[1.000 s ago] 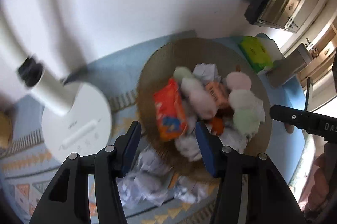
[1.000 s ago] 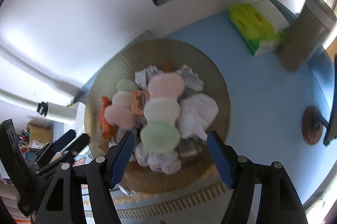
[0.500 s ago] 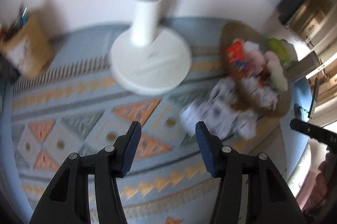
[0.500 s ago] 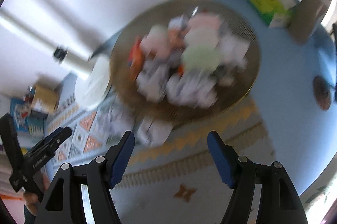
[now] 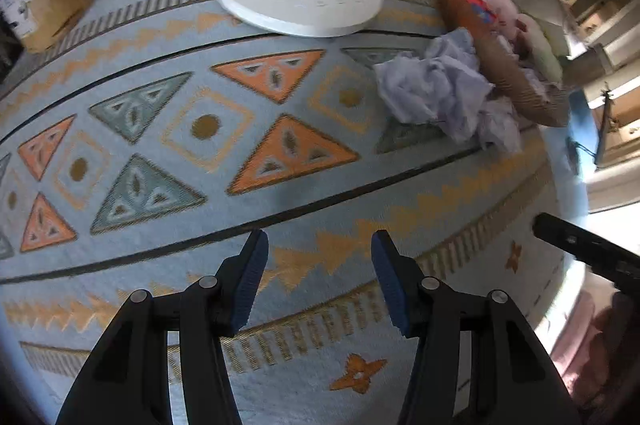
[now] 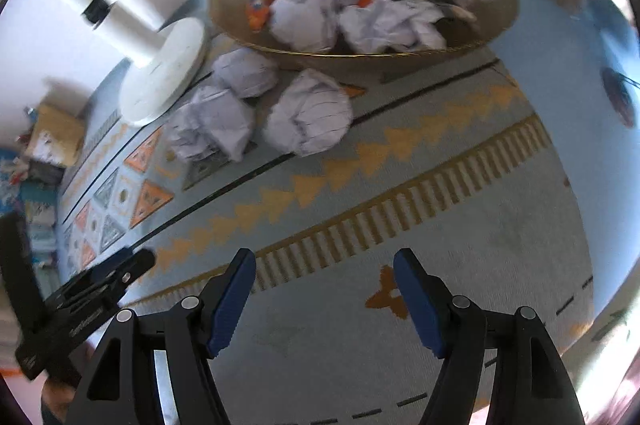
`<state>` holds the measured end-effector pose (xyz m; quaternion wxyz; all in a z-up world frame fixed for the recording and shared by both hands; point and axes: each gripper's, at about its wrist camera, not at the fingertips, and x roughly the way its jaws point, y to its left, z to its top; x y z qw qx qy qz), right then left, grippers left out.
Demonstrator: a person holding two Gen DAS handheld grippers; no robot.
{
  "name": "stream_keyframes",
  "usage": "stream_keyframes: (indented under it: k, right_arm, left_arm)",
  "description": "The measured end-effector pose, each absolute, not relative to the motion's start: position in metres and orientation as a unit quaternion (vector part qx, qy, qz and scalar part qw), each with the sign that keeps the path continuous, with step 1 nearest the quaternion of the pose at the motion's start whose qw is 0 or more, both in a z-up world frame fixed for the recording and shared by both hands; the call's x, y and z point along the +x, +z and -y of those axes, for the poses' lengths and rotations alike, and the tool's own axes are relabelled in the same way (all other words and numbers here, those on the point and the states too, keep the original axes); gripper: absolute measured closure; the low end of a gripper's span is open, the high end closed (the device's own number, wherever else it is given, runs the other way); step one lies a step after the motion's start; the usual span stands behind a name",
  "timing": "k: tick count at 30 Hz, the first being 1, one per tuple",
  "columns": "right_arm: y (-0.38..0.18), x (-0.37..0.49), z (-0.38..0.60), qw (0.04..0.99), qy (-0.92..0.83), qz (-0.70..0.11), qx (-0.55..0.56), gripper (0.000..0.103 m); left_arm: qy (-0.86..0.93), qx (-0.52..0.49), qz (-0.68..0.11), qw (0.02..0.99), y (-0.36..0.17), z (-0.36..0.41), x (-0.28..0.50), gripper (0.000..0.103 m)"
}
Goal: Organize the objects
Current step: 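Move both open tools back to the paper on the rug, then grasp a lined paper ball with the right tool while the left tool grasps crumpled paper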
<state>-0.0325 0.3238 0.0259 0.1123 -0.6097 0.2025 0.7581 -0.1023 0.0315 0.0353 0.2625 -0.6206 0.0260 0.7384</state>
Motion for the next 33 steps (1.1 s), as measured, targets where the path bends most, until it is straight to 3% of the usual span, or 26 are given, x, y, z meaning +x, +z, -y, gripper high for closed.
stream_keyframes:
  k: [3, 10, 20, 25, 28, 33]
  right_arm:
    - [0.024, -0.029, -0.332, 0.151, 0.775, -0.227, -0.570, 0.033]
    - [0.018, -0.063, -0.347, 0.137, 0.785, -0.278, -0.537, 0.033]
    - [-0.005, -0.108, -0.356, 0.143, 0.772, -0.271, -0.558, 0.033]
    - [-0.013, -0.116, -0.358, 0.119, 0.773, -0.260, -0.566, 0.051]
    - [-0.013, -0.116, -0.353, 0.114, 0.774, -0.247, -0.572, 0.054]
    - [-0.011, -0.101, -0.348, 0.097, 0.772, -0.235, -0.583, 0.055]
  left_arm:
    - [0.742, -0.601, -0.033, 0.294, 0.046, -0.042, -0.109, 0.052]
    - [0.721, -0.588, -0.064, 0.362, 0.048, -0.089, -0.147, 0.052]
    - [0.687, -0.612, -0.084, 0.384, 0.025, -0.137, -0.171, 0.048]
    - [0.696, -0.596, -0.084, 0.391, 0.024, -0.148, -0.173, 0.051]
    - [0.703, -0.584, -0.075, 0.399, 0.026, -0.144, -0.168, 0.059]
    - [0.705, -0.588, -0.056, 0.392, 0.029, -0.135, -0.157, 0.060]
